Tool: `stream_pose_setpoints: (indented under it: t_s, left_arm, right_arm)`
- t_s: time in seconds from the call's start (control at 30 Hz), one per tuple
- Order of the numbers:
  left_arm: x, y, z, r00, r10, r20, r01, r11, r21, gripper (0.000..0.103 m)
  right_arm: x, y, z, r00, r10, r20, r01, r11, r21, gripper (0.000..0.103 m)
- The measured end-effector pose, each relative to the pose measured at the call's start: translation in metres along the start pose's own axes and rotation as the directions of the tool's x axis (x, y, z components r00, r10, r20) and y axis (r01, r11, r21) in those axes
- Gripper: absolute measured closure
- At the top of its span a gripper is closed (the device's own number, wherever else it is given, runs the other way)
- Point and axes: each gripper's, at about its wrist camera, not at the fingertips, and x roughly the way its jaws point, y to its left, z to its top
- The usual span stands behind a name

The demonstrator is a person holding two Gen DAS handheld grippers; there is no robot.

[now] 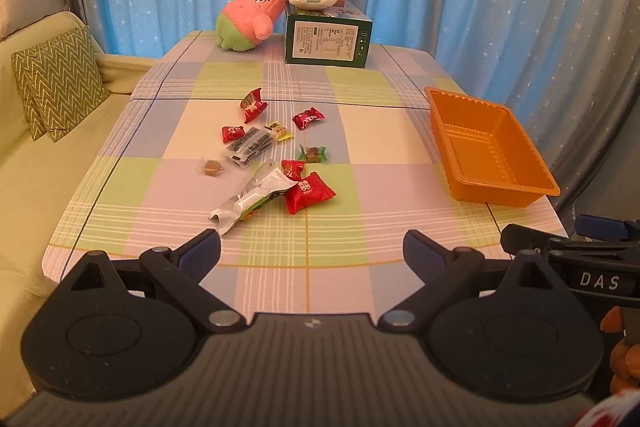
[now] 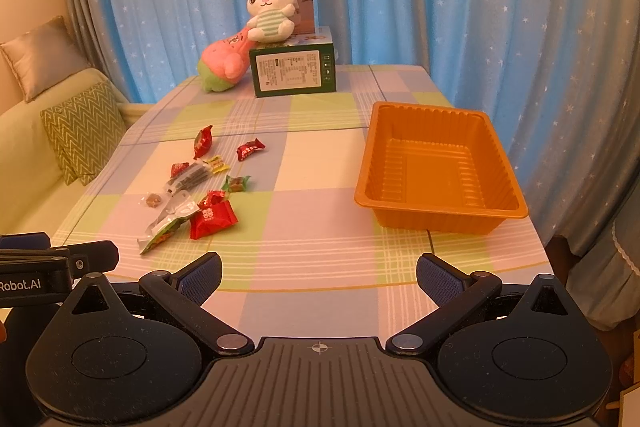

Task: Organize snacks

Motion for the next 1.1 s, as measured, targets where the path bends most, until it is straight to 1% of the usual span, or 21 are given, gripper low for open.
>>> stream_pose_setpoints:
  t_s: [1.1]
  left_arm:
    - [0.001,-0.0019,-0.0005,1.0,-0.008,-0.003,0.008,1.0,-0.003,0.006]
  right_arm:
    - [0.001,-0.0002,0.0011,1.0,0.0,-0.003,0.0,1.0,0.001,0.0]
